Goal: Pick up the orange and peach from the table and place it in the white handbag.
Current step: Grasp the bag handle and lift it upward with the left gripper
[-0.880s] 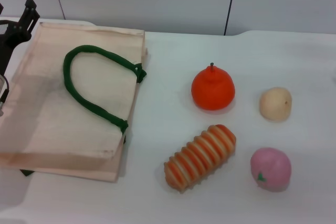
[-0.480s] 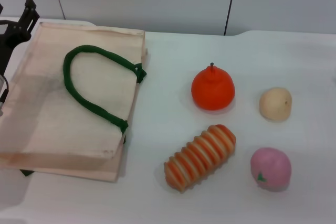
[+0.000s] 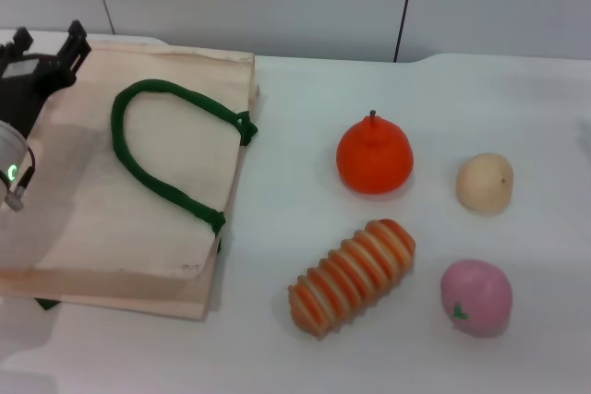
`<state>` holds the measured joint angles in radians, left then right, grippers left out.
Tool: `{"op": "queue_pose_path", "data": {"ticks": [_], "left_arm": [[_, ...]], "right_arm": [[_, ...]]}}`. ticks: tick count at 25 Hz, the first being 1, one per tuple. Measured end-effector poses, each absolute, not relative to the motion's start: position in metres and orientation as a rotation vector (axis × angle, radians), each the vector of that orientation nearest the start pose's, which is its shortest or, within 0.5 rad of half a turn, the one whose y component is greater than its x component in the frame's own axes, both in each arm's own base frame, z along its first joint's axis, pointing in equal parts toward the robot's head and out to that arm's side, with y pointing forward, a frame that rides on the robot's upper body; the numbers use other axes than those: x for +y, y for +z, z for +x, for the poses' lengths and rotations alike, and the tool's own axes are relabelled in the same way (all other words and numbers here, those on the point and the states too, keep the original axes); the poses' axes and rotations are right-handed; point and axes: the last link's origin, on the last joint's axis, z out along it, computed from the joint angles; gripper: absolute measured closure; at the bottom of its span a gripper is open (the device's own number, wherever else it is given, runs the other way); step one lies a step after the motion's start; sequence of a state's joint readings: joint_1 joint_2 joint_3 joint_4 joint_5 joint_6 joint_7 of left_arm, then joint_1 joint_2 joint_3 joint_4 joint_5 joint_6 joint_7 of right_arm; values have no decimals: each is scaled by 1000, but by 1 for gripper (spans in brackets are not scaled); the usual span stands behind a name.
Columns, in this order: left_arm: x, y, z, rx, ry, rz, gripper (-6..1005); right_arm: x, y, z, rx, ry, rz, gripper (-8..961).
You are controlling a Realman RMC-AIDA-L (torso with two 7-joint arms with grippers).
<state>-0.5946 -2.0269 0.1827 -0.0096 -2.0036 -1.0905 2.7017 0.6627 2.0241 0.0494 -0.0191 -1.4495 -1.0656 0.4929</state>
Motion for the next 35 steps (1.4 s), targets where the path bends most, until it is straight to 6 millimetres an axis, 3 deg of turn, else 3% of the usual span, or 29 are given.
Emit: {"op": "queue_pose_path", "data": {"ticks": [7,12,20,27,35], "left_arm": [[375,21,-338,-833,-849,-1559,184],[369,26,-339,-924,-942,-1638,184],[357,61,-345,-1146,-1089,-1708,184],[359,90,-340,-1487,-925,-1817,184],[360,95,-336,-1685,-688,-1848,185]], "right_arm": [[400,42,304,645,869,-1810,73],[395,51,295,567,870,-1950,73],[397,53,294,547,862,-1971,73],[399,52,288,513,843,-2010,73],[400,52,289,509,828,-2006,72]]}}
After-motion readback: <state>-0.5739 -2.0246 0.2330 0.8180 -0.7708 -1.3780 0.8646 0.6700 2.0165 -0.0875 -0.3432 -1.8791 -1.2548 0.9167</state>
